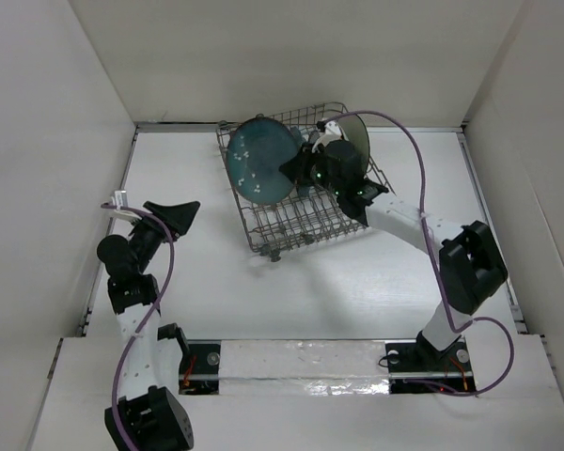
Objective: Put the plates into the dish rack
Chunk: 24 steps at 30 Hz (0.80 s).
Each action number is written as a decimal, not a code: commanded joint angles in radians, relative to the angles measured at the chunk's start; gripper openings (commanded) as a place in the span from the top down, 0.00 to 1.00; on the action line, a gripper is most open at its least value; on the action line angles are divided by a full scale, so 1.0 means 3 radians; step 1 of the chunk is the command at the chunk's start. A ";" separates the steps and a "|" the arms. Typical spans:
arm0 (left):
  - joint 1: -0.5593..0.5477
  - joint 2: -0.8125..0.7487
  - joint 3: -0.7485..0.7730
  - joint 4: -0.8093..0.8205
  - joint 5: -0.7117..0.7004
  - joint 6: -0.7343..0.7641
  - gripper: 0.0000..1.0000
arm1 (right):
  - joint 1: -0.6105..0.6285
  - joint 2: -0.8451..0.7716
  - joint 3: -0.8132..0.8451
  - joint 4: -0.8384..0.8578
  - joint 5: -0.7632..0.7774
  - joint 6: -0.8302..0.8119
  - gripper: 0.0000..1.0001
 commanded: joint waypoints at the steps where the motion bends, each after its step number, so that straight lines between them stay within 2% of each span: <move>1: -0.0103 -0.0018 0.0055 -0.0011 0.0051 0.0167 0.30 | 0.0020 -0.0185 0.0458 0.0034 0.1095 -0.0543 1.00; 3: -0.0154 -0.0023 0.0081 -0.0087 0.0057 0.0238 0.30 | 0.0051 -0.0138 0.0602 -0.0080 0.1429 -0.0728 1.00; 4: -0.0190 -0.0023 0.0086 -0.0093 0.0057 0.0249 0.30 | 0.0052 -0.0067 0.0668 -0.0212 0.1775 -0.0911 1.00; 8: -0.0190 0.0002 0.0020 0.0019 0.0128 0.0177 0.31 | 0.0128 0.0163 0.0954 -0.0361 0.2365 -0.1332 1.00; 16: -0.0190 0.0013 0.0010 0.0096 0.0144 0.0126 0.32 | 0.0240 0.0623 0.1471 -0.0550 0.2770 -0.1767 1.00; 24: -0.0190 0.0018 -0.0006 0.0096 0.0118 0.0126 0.34 | 0.0302 0.0879 0.1533 -0.0658 0.2719 -0.1675 1.00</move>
